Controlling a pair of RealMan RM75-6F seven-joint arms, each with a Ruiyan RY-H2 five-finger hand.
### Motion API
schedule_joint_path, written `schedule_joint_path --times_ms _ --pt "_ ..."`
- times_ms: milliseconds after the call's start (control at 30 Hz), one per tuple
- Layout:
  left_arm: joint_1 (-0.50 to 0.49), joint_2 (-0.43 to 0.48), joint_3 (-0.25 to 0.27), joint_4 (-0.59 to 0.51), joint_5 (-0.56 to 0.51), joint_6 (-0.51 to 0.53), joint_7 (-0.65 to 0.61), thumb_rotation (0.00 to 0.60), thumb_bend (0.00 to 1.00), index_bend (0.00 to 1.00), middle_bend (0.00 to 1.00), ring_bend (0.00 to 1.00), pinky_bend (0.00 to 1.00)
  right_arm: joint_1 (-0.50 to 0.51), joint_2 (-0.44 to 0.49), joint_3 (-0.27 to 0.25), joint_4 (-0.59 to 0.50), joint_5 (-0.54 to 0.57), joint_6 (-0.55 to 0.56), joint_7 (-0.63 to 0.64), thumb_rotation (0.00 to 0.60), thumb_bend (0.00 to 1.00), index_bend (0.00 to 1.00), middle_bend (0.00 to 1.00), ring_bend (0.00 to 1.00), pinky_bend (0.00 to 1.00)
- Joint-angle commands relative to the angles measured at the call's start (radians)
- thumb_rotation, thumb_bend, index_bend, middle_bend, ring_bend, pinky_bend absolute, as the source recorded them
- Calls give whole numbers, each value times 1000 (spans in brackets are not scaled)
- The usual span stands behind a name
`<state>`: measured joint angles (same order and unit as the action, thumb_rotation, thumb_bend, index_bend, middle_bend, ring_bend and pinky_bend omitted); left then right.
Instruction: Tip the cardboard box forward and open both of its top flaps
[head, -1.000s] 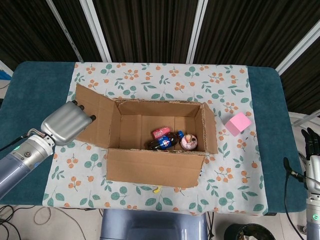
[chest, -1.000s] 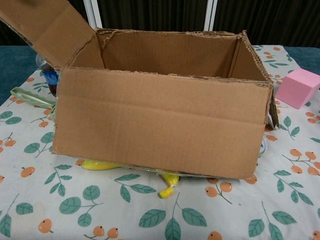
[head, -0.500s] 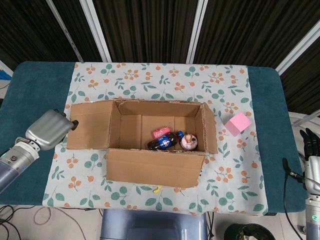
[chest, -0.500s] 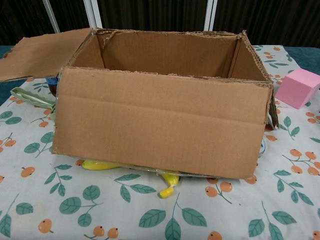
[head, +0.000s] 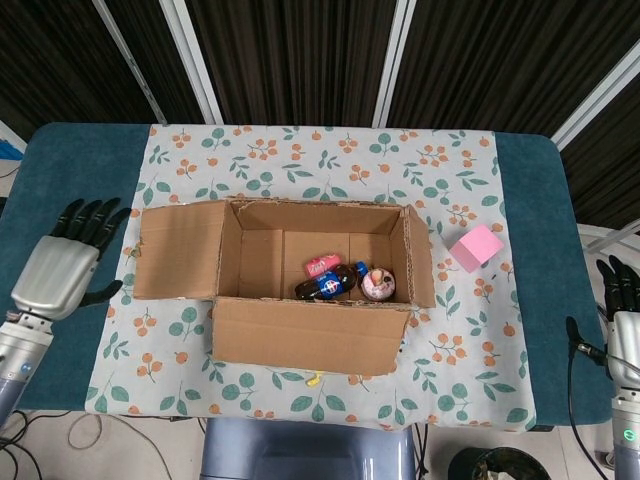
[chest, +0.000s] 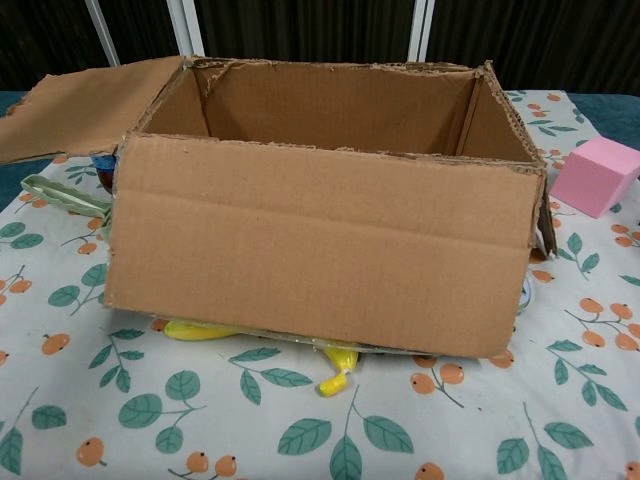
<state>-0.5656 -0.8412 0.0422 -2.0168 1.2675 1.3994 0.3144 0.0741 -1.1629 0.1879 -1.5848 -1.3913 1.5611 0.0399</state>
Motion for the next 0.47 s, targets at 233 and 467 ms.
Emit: schedule_joint_path --times_ms 233,467 --pt "271 -295 18 296 100 309 -63 600 109 0 0 0 0 9 2 -15 32 -41 13 -88 600 213 0 0 0 233" --pt "344 -389 16 470 125 345 -169 600 109 0 0 0 0 5 -6 -30 34 -75 34 -124 600 212 0 0 0 233"
